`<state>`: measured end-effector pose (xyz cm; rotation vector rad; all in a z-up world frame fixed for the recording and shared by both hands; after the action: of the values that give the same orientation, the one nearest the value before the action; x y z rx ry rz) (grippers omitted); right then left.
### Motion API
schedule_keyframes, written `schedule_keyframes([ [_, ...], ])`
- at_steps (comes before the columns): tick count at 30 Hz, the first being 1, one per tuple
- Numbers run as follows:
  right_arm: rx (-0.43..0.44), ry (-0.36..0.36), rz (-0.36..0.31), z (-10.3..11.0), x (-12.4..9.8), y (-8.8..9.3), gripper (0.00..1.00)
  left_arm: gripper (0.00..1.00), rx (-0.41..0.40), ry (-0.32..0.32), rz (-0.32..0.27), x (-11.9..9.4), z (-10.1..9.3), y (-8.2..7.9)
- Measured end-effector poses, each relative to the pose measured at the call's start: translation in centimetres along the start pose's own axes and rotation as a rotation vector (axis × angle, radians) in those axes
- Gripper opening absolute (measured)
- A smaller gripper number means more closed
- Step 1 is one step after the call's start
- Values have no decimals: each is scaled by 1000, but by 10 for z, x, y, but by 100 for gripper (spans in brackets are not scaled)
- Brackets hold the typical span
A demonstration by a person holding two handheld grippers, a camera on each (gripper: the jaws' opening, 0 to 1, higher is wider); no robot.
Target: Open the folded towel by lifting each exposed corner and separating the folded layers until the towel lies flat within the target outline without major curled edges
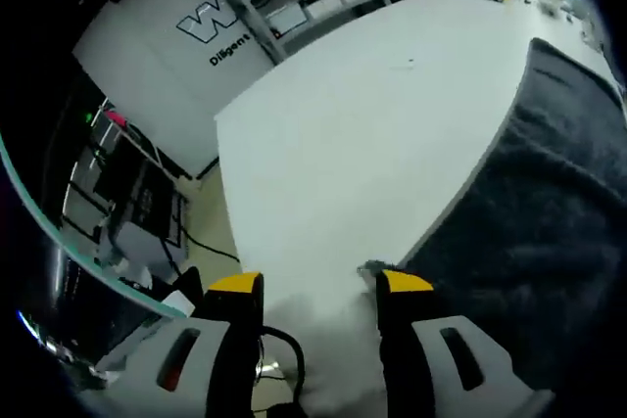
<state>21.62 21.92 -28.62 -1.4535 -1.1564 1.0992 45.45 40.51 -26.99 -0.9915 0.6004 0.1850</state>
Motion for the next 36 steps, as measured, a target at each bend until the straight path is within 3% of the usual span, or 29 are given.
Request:
schedule_keyframes([
  [3,-1,84,11,-32,-37,-5,49,44,-37,62,-27,-6,-6,-3],
  [5,-2,154,-16,-57,-66,-16,49,45,-48,98,-25,-4,-14,1],
  [7,-36,240,16,-84,-97,-21,49,45,-50,117,-27,-1,-17,5],
  [10,-39,313,15,-110,-136,-33,49,45,-86,137,-18,-2,-21,6],
  [14,-93,353,38,-126,-171,-48,57,56,-73,162,1,-3,-28,6],
  [16,-113,364,37,-133,-184,-55,70,63,-73,169,7,-2,-33,6],
  [18,-148,403,54,-143,-197,-59,87,79,-85,177,-1,-1,-38,5],
  [20,-134,432,39,-150,-209,-66,97,94,-134,144,-70,-3,-50,-5],
  [22,-123,460,8,-155,-224,-73,100,100,-197,123,-160,-8,-45,-15],
  [25,-171,558,7,-167,-255,-83,100,100,-275,132,-221,-19,-53,-16],
  [27,-171,592,10,-172,-273,-87,100,100,-296,136,-291,-27,-57,-24],
  [30,-169,652,10,-177,-299,-89,100,100,-317,171,-340,-42,-75,-34],
  [33,-181,713,29,-182,-326,-85,100,100,-309,157,-345,-40,-74,-34],
  [36,-167,781,37,-189,-353,-73,100,99,-289,121,-295,-29,-66,-24],
])
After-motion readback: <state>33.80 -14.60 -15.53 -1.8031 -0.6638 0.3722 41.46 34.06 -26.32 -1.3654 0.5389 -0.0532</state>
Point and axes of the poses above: the point that each gripper's makers call its tool centre point, and the gripper's own axes: x roughly forward along the fingers, z roughly to its left, y roughly out of its underside, the point moved 8 cm from there along -x, roughly backward along the fingers, and after that the axes turned 11 degrees about -z, right-handed, at the moved point
